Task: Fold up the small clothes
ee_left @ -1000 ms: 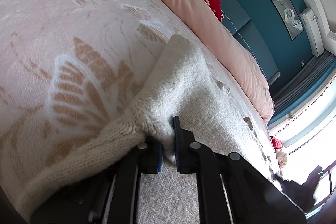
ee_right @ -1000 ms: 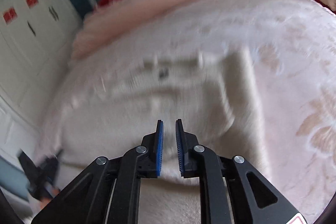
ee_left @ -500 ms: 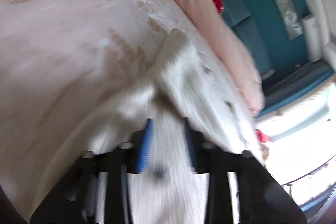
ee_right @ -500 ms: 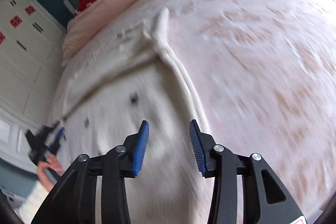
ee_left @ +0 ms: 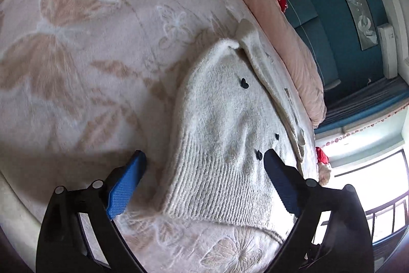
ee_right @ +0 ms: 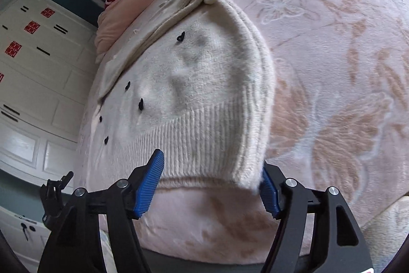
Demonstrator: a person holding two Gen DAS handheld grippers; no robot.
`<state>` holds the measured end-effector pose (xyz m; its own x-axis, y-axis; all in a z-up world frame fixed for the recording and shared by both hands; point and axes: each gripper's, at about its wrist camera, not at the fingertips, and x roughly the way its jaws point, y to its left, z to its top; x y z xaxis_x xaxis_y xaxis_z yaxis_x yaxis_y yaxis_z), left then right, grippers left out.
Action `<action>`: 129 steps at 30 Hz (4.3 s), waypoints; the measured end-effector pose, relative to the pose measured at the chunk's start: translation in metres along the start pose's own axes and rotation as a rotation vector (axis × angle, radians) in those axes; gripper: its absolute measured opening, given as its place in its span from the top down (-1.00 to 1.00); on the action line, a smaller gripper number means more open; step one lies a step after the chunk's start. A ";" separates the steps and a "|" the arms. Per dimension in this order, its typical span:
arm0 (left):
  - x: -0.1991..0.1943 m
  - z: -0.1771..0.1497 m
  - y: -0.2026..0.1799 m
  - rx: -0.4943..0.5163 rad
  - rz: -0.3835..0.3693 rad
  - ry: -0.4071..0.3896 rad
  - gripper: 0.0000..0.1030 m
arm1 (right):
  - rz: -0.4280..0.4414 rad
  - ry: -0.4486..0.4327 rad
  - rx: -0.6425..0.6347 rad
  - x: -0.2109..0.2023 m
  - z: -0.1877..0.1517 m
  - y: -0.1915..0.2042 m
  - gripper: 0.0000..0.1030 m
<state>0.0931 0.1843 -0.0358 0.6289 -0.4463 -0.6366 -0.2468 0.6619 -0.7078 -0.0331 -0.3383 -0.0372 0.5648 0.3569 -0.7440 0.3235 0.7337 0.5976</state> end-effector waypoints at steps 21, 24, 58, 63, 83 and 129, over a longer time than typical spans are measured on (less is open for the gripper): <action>-0.094 -0.025 -0.051 0.232 0.035 0.194 0.85 | -0.002 0.045 -0.286 -0.098 -0.031 0.049 0.85; -0.126 -0.054 -0.038 0.254 0.072 0.280 0.86 | -0.034 0.144 -0.351 -0.117 -0.068 0.042 0.85; 0.032 0.067 -0.128 0.431 0.212 0.037 -0.53 | -0.219 -0.137 -0.342 -0.009 0.098 0.039 -0.22; 0.073 0.053 -0.108 0.427 0.202 0.194 -0.36 | -0.280 -0.052 -0.347 0.031 0.098 0.028 -0.23; 0.115 0.095 -0.144 0.518 0.330 0.138 0.67 | -0.266 -0.120 -0.240 0.045 0.175 0.034 0.80; 0.133 -0.005 -0.166 0.554 0.366 0.199 0.78 | -0.115 0.076 -0.484 0.139 0.059 0.168 0.64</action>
<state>0.2139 0.0118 -0.0046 0.4168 -0.2027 -0.8861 0.0293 0.9773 -0.2098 0.1450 -0.1997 -0.0222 0.4837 0.2859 -0.8272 -0.0186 0.9483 0.3169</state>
